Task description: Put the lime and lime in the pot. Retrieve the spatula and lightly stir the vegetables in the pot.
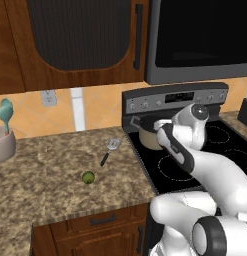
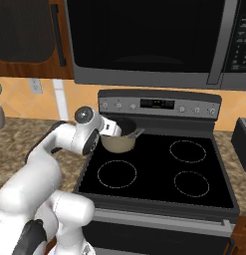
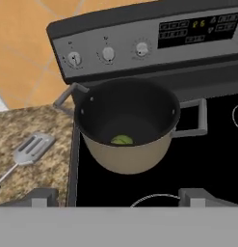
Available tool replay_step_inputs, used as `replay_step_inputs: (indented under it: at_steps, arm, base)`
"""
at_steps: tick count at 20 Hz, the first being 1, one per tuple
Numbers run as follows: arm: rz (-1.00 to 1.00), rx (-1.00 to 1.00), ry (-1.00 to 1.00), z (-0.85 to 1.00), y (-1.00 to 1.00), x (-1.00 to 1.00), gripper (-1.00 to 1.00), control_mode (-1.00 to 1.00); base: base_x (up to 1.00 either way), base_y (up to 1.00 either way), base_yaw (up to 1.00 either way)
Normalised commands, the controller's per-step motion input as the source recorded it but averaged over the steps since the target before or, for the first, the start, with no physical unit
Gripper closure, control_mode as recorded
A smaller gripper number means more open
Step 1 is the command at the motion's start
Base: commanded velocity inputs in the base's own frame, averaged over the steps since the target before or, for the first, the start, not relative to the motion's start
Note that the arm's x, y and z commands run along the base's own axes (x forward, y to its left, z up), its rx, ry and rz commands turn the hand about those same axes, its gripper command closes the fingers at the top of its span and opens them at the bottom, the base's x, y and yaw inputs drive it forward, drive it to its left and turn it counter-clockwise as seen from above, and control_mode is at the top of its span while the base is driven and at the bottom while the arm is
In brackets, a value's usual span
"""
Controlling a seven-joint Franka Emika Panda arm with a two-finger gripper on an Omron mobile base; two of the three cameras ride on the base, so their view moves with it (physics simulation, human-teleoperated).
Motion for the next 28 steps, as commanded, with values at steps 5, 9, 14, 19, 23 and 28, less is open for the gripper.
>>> replay_step_inputs:
  at_steps: [5, 9, 14, 19, 23, 28]
  arm:
    - [0.04, 0.00, -0.05, 0.31, 0.00, -0.78, -1.00, -1.00]
    - [0.15, 0.00, 0.01, 0.22, 0.18, -0.57, -1.00, -1.00]
    - [0.19, -0.12, 0.12, 0.00, 0.48, -0.47, -1.00, -1.00]
    - [0.18, -0.11, 0.19, -0.04, 0.52, -0.30, -1.00, -1.00]
    - [0.16, -0.07, 0.24, 0.00, 0.58, -0.17, -1.00, -1.00]
    - [0.13, -0.01, 0.19, 0.00, 0.75, -0.08, -1.00, -1.00]
  base:
    - [0.00, 0.00, 0.00]
    - [0.00, 0.00, 0.00]
    - [0.00, 0.00, 0.00]
    - [0.00, 0.00, 0.00]
    - [0.00, 0.00, 0.00]
    - [0.00, 0.00, 0.00]
